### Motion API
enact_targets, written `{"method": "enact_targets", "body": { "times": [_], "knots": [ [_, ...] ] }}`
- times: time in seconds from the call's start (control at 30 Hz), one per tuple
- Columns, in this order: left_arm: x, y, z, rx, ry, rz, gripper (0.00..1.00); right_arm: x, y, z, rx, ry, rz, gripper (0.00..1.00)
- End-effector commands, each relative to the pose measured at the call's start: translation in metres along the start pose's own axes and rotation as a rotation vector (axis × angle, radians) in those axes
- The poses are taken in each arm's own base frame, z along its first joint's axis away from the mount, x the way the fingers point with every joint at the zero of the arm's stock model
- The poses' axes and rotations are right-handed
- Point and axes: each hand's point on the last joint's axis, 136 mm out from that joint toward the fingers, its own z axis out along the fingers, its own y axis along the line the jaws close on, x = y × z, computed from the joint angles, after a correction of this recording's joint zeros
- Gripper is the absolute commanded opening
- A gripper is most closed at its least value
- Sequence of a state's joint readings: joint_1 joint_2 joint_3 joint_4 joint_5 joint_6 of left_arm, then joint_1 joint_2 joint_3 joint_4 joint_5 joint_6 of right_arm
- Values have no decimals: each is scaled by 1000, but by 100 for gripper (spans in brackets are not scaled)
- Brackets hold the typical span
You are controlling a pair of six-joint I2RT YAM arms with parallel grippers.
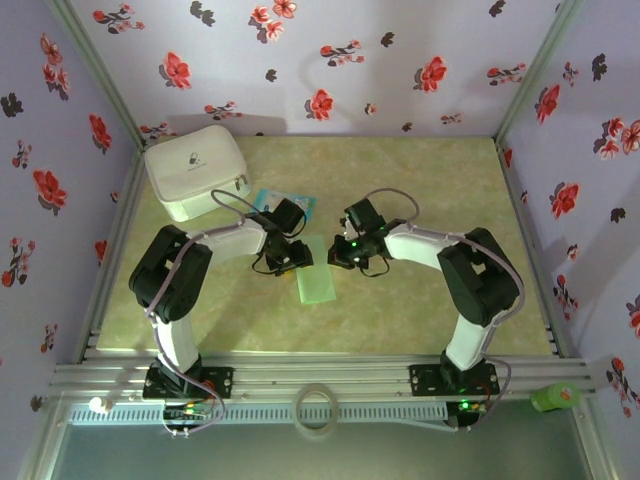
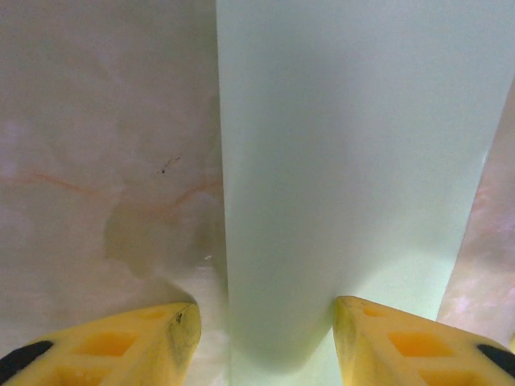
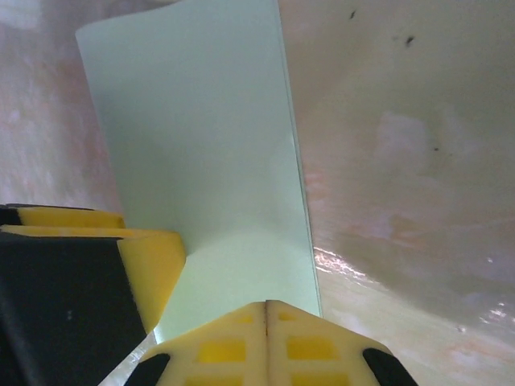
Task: Fold a paper plane with a square sheet of paper (pick it up from the middle)
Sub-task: Hold the square sheet of paper at the center of the table.
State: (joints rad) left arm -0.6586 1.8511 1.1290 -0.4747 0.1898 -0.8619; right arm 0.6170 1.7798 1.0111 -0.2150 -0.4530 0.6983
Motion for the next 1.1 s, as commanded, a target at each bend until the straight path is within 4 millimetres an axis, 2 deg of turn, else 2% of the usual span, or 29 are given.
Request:
{"method": "enact_targets", "body": {
  "times": [0.0, 0.5, 0.77, 0.83, 0.93, 1.07],
  "knots": [
    [17, 41, 37, -149, 49, 6, 51, 5, 3, 5, 15, 38, -27, 0],
    [16, 41, 38, -146, 46, 1, 51, 2, 14, 22, -8, 80, -41, 0],
    [18, 42, 40, -150, 52, 2, 51, 12, 10, 35, -1, 135, -54, 0],
    [18, 43, 40, -151, 53, 1, 51, 16, -1, 38, 42, 148, -58, 0],
    [18, 42, 39, -148, 50, 1, 51, 25, -30, 40, 162, 168, -68, 0],
    [15, 36, 34, -130, 40, 1, 51, 36, -51, 39, 224, 188, -67, 0]
  ]
}}
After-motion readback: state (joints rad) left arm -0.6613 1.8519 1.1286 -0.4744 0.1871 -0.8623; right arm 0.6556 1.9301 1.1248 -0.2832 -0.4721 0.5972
